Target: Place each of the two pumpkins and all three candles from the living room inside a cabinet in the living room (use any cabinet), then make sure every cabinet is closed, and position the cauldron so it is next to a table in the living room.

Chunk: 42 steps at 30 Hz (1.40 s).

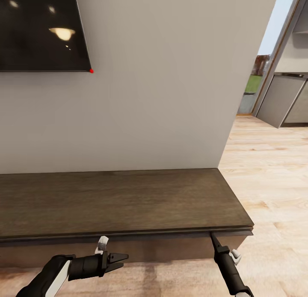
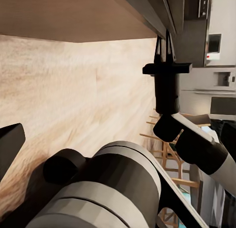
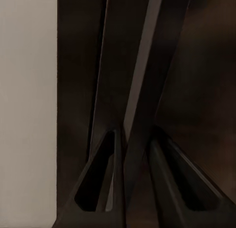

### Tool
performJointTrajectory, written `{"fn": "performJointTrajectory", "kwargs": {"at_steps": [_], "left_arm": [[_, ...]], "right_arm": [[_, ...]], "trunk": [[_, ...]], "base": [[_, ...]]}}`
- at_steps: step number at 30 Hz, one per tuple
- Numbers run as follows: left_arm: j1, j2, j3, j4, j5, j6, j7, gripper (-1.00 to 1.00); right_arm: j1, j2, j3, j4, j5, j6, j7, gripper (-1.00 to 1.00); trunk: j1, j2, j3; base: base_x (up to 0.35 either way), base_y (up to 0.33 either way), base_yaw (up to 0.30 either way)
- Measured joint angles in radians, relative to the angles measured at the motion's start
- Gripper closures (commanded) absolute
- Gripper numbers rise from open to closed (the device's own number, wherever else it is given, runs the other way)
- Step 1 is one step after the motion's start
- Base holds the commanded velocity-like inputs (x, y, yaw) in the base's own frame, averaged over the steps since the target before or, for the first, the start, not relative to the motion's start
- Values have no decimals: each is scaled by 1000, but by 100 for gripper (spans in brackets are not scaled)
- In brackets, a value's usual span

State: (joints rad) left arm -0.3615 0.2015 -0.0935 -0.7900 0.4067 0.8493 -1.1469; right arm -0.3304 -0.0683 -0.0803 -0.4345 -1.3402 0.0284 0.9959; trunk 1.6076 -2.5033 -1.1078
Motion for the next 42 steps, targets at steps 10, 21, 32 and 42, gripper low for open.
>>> {"fn": "performJointTrajectory", "kwargs": {"at_steps": [10, 21, 32, 42], "left_arm": [[0, 0, 0, 0, 0, 0, 0, -100], [0, 0, 0, 0, 0, 0, -1, -100], [0, 0, 0, 0, 0, 0, -1, -100], [0, -2, 0, 0, -1, 0, -1, -100]], "right_arm": [[0, 0, 0, 0, 0, 0, 0, 100], [0, 0, 1, -2, -1, 2, -4, 100], [0, -1, 0, -16, -2, 2, -26, 100], [0, -1, 0, -18, -2, 2, -29, 100]], "trunk": [[0, 0, 0], [0, 0, 0], [0, 0, 0], [0, 0, 0]], "base": [[0, 0, 0], [-17, 0, 0], [-127, 0, 0], [-54, 0, 0]]}}
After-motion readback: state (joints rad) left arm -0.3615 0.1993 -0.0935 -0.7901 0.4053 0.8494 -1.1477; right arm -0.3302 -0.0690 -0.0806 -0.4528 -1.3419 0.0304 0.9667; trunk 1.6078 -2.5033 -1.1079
